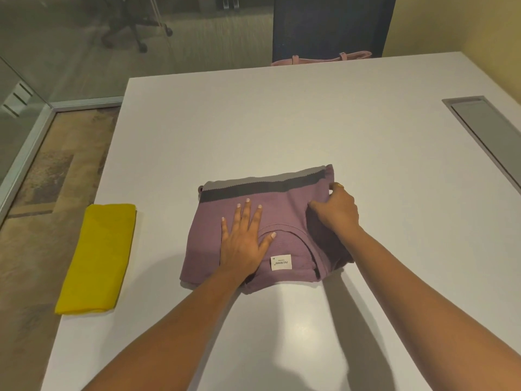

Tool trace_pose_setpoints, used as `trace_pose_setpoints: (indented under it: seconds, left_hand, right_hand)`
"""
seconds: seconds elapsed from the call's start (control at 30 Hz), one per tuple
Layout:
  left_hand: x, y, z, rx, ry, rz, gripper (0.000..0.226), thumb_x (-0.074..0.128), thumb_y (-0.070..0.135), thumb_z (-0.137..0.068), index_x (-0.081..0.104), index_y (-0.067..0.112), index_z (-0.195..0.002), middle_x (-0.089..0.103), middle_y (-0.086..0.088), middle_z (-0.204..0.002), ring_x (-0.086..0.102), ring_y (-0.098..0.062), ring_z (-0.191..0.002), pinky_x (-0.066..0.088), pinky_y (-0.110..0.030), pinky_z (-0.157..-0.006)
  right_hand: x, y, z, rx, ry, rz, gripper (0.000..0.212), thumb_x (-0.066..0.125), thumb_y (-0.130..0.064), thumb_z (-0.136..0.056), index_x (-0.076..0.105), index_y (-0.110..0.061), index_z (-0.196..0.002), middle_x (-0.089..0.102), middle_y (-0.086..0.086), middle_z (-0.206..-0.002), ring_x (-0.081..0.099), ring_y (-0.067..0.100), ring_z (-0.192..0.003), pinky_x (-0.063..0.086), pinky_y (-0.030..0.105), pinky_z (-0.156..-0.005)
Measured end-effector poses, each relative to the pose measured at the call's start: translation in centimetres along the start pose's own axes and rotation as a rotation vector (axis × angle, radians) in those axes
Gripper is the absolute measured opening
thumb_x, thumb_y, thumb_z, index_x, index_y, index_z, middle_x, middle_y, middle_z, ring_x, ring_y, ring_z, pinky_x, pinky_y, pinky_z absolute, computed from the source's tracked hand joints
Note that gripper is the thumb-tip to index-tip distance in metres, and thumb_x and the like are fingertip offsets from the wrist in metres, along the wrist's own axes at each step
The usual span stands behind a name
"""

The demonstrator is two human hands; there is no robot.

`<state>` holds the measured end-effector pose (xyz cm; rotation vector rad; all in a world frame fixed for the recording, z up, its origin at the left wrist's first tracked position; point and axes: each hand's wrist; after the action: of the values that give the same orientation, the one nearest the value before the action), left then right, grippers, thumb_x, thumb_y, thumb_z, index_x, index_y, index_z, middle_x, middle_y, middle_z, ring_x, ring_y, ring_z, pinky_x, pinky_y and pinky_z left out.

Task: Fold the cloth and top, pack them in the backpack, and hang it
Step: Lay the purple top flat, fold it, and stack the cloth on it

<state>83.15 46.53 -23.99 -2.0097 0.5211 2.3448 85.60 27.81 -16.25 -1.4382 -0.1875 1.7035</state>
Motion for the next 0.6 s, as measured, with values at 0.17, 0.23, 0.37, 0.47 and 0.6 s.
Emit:
trace_pose_setpoints:
  seconds: [0.17,0.23,0.37,0.47,0.6]
  left_hand:
    - [-3.2,-0.1,-0.8,-0.167,0.058,0.638,0.041,0.033,0.042,-0.098,0.051,0.021,-0.128,0.045,-0.005,-0.141,0.033,-0.024,-0.137,0.025,-0.039,-0.113]
    - [-5.2,-0.4,-0.4,-0.284,0.191,0.874,0.037,0.033,0.042,-0.098,0.060,0.019,-0.111,0.062,-0.001,-0.109,0.056,-0.023,-0.110,0.044,-0.033,-0.093]
    - [-8.6,-2.6,-0.1,-0.427,0.355,1.017,0.042,0.030,0.038,-0.100,0.060,0.014,-0.116,0.062,-0.006,-0.113,0.057,-0.021,-0.102,0.047,-0.031,-0.087]
    - [-9.2,-5.1,0.4,-0.488,0.385,1.091,0.046,0.027,0.040,-0.100,0.058,0.013,-0.121,0.060,-0.010,-0.122,0.056,-0.024,-0.108,0.045,-0.036,-0.095]
    - [-8.6,-7.7,1.7,-0.535,0.351,1.112,0.049,0.024,0.042,-0.100,0.052,0.013,-0.128,0.054,-0.007,-0.131,0.050,-0.018,-0.114,0.039,-0.032,-0.097]
  right_hand:
    - [-0.6,-5.2,2.7,-0.174,-0.098,-0.021,0.048,0.060,-0.023,-0.085,0.046,-0.010,-0.129,0.057,0.011,-0.123,0.055,0.030,-0.110,0.042,0.031,-0.085]
    - [0.1,-7.2,4.1,-0.248,-0.128,-0.024,0.052,0.061,-0.021,-0.083,0.044,-0.013,-0.132,0.058,0.010,-0.122,0.055,0.029,-0.109,0.040,0.028,-0.081]
    - [2.8,-10.7,6.4,-0.393,-0.157,-0.057,0.045,0.060,-0.013,-0.083,0.045,-0.008,-0.125,0.056,0.009,-0.113,0.054,0.024,-0.095,0.039,0.025,-0.073]
    - [6.4,-12.4,7.8,-0.491,-0.212,-0.039,0.036,0.054,-0.004,-0.085,0.046,-0.002,-0.121,0.055,0.009,-0.096,0.047,0.016,-0.078,0.037,0.022,-0.061]
    - [11.6,-12.4,8.7,-0.586,-0.270,0.039,0.025,0.040,0.000,-0.093,0.047,0.003,-0.117,0.058,0.020,-0.104,0.059,0.031,-0.091,0.039,0.030,-0.066]
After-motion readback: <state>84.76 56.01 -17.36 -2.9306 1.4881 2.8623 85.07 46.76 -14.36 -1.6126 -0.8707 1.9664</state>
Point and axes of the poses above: each hand's wrist, its own z-axis away from the middle knuckle, its own x-axis out of the palm, y = z × x
